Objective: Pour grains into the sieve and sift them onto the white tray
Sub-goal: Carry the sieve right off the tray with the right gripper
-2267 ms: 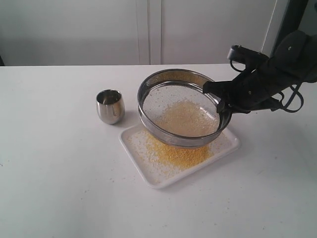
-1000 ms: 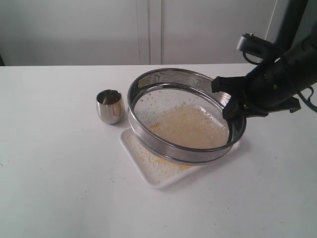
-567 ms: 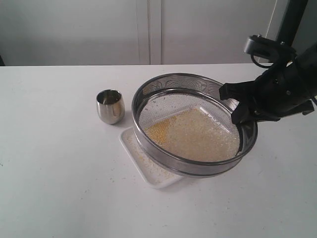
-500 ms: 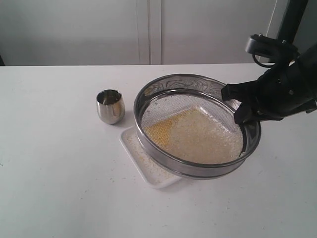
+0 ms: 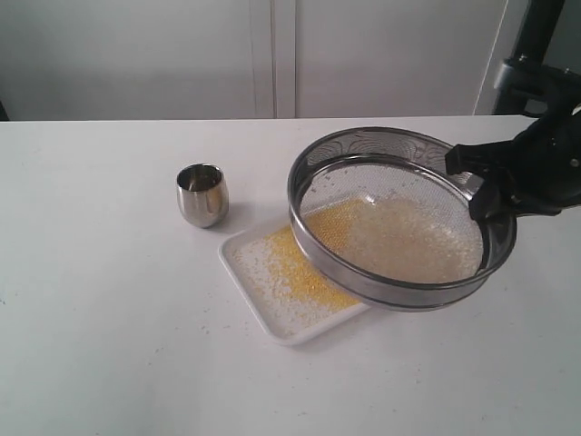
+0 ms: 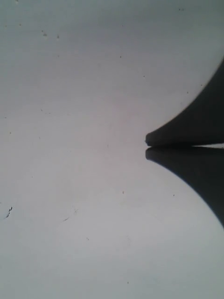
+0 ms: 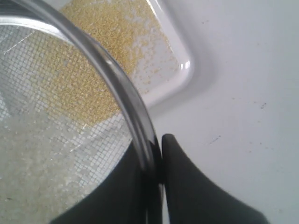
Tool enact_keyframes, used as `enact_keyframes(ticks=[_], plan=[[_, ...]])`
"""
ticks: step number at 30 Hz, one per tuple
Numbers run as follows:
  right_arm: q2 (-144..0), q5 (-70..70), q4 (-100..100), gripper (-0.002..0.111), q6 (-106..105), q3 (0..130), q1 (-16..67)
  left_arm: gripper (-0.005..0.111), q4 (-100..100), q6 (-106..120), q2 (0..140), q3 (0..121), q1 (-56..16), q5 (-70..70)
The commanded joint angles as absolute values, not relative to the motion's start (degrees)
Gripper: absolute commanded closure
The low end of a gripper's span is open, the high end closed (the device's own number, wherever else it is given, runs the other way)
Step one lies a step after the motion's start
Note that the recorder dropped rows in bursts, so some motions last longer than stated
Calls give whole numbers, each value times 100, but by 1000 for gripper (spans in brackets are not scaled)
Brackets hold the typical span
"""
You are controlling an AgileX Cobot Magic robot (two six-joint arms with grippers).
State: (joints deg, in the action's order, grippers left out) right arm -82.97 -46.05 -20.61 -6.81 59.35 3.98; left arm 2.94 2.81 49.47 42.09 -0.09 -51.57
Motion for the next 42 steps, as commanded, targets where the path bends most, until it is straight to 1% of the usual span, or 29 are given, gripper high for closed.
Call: enact_keyframes(ticks=[1, 9, 16, 27, 42], plan=[[-8223, -4512, -2196, 108, -614, 5929, 145, 107, 312, 302, 4902, 4170, -10, -5185], [-8249, -4146, -2196, 108, -516, 5929, -198, 107, 312, 302, 4902, 4170, -10, -5185], [-8692, -3860, -2207, 108, -318, 5929, -530, 107, 312, 302, 4902, 4170, -10, -5185], [-9308, -2804, -2221, 108, 0, 5953, -590, 107, 312, 302, 4902, 4170, -10, -5185], [-10592, -2316, -2210, 108, 821, 7212, -590, 107, 312, 302, 4902, 4170, -10, -5185]])
